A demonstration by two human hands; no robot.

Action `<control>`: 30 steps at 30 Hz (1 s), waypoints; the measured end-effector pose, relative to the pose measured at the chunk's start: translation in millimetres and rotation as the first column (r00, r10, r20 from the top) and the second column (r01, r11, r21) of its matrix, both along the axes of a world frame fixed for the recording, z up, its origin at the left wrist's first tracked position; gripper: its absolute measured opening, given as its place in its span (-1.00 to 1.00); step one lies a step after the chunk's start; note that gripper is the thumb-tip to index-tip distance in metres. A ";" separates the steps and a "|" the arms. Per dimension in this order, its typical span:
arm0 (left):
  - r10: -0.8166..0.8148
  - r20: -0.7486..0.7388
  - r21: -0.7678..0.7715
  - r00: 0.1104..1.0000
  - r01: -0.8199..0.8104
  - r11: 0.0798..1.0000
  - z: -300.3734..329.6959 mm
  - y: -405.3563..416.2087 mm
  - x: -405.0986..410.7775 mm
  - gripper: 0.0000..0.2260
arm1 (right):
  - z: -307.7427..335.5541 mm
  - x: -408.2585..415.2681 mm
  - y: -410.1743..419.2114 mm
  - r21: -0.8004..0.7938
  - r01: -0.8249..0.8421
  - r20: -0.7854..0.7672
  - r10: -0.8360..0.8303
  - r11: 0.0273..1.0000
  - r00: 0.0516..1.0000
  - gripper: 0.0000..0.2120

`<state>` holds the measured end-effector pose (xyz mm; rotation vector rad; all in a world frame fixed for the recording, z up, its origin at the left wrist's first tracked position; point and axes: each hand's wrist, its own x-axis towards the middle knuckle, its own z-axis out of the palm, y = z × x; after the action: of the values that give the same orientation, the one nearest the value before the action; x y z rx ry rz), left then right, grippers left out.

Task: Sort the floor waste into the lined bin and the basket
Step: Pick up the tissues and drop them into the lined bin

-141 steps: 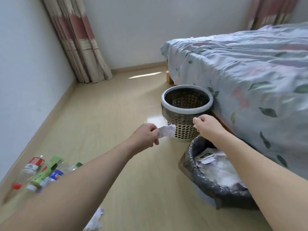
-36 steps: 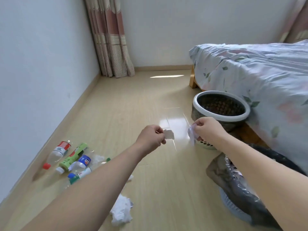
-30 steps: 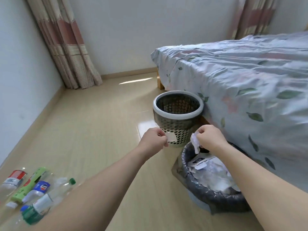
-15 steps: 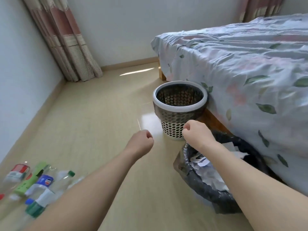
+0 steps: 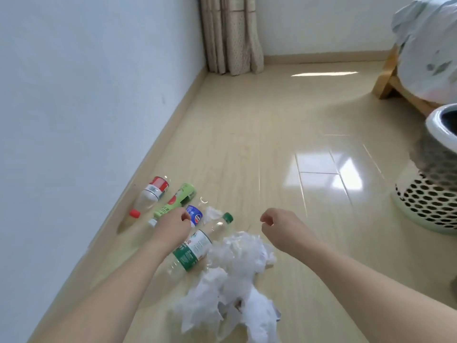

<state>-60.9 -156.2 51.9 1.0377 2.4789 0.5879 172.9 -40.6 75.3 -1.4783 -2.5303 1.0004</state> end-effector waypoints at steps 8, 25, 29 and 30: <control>0.094 -0.017 0.144 0.995 -0.091 0.985 -87.1 -46.2 -88.4 -0.79 | -45.3 -160.2 15.5 0.073 -0.143 0.154 0.131 0.987 0.979 -0.77; -0.130 -0.552 0.156 0.824 0.256 0.954 -164.5 -17.8 -119.4 -0.72 | -110.4 -226.4 62.1 -0.150 -0.449 0.563 0.449 0.881 0.694 -0.60; -0.135 -0.521 0.141 0.843 0.241 0.960 -163.2 -17.9 -120.9 -0.69 | -106.7 -230.0 64.0 -0.137 -0.491 0.570 0.474 0.860 0.671 -0.58; -0.134 -0.517 0.138 0.846 0.237 0.962 -163.3 -17.8 -121.1 -0.70 | -106.0 -231.1 63.8 -0.143 -0.498 0.583 0.479 0.855 0.656 -0.58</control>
<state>-182.0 -174.0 -111.4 1.6776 2.7416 0.5641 -58.3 23.2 -30.7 -1.2649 -3.5275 0.5490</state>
